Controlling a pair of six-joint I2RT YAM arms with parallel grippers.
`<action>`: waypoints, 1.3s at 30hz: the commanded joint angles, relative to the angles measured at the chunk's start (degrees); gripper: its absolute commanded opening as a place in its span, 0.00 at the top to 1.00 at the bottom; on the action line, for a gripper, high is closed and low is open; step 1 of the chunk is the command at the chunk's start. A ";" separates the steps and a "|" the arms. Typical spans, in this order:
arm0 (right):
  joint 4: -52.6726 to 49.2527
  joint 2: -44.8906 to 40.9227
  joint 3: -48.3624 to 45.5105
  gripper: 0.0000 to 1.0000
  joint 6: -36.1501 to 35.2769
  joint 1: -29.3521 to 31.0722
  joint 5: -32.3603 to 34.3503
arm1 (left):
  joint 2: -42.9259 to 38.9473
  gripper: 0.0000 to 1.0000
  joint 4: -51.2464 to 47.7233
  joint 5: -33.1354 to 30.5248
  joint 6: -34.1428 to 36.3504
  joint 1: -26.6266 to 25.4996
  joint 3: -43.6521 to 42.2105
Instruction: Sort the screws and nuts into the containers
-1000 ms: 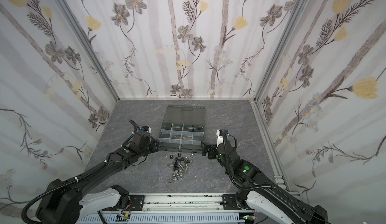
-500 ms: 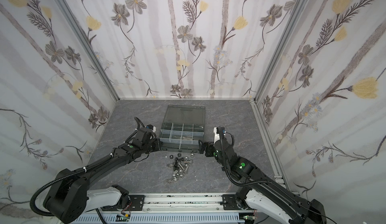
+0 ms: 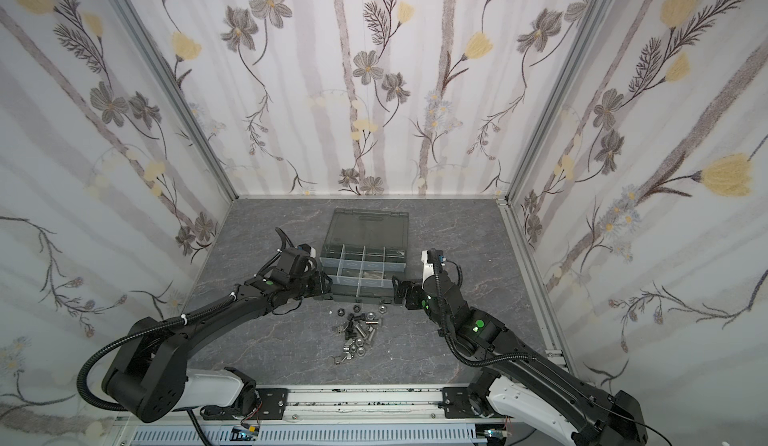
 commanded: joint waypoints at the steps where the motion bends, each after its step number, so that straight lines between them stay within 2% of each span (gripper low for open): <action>1: 2.78 -0.03 -0.57 0.00 0.64 -0.01 1.19 | -1.42 0.53 0.69 0.63 -0.67 0.06 -1.09; 12: 3.08 -1.64 -3.97 0.00 1.50 -0.01 1.83 | -7.21 0.48 0.69 0.71 -0.76 -0.41 -6.38; 20: 2.73 -1.35 -4.61 0.00 1.57 0.05 3.51 | -7.80 0.46 0.60 -1.77 -1.43 -7.57 -8.71; 26: 3.62 -1.82 -5.85 0.00 0.80 0.08 3.43 | -5.86 0.46 -0.34 -3.72 -3.39 -10.61 -8.69; 29: 4.34 -2.24 -6.69 0.00 0.84 0.04 3.11 | -2.38 0.46 -1.66 -6.65 -3.80 -12.78 -7.18; 33: 5.63 -3.22 -8.15 0.00 0.89 0.08 2.73 | 3.17 0.46 -4.62 -7.60 -5.02 -14.45 -4.03; 39: 6.70 -3.46 -9.09 0.00 0.34 0.07 1.66 | 7.81 0.46 -7.73 -11.49 -6.18 -17.03 -0.34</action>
